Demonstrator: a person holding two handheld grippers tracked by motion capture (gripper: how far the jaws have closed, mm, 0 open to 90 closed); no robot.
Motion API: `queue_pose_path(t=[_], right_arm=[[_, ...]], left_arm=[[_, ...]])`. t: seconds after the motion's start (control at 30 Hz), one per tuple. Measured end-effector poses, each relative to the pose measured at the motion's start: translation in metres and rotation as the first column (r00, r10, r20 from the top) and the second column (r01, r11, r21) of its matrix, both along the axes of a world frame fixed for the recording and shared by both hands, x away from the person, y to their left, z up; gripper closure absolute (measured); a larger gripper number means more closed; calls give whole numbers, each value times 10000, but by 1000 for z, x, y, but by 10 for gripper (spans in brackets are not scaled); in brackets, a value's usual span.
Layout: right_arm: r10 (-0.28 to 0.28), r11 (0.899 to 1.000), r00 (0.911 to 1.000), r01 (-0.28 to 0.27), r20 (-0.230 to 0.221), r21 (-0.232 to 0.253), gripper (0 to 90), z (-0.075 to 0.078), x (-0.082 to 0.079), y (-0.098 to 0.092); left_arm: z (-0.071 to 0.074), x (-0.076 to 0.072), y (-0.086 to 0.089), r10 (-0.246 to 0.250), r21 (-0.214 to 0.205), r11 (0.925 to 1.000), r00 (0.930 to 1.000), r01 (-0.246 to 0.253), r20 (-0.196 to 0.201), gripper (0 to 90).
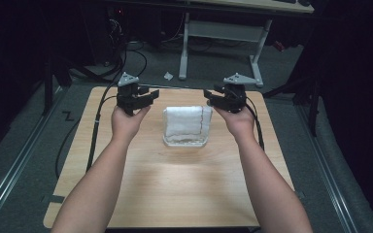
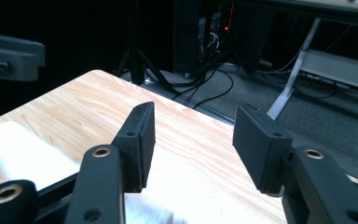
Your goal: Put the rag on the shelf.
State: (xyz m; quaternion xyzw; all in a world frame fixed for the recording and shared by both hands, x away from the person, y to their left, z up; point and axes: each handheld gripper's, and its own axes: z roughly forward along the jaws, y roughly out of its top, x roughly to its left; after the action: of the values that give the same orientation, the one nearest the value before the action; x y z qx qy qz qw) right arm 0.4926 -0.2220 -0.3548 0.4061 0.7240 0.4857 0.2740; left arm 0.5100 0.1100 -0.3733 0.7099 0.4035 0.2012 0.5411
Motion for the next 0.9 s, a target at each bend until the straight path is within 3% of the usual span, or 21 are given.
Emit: queue_pose_path(t=[0.33,0.5,0.67,0.8,0.9], right_arm=[[-18,9992,9988,37,481,-391,454,-10,-36,-7],[1,9997,9982,14,597,-253,437,-18,-59,-12],[97,9995,9983,-80,580,-293,426,-33,-86,-17],[95,9990,9985,-72,530,-431,405,-45,-105,-21],[149,9988,9988,-127,469,-466,401,-57,-121,-23]], left_arm=[[-8,-40,15,-232,118,9997,9986,226,473,507],[-19,-67,21,-505,210,9986,9975,496,490,504],[-40,-100,27,-848,277,9961,9957,838,366,498],[-64,-124,32,-1093,577,9924,9940,1089,46,497],[-83,-138,38,-1183,538,9913,9921,1204,-410,497]])
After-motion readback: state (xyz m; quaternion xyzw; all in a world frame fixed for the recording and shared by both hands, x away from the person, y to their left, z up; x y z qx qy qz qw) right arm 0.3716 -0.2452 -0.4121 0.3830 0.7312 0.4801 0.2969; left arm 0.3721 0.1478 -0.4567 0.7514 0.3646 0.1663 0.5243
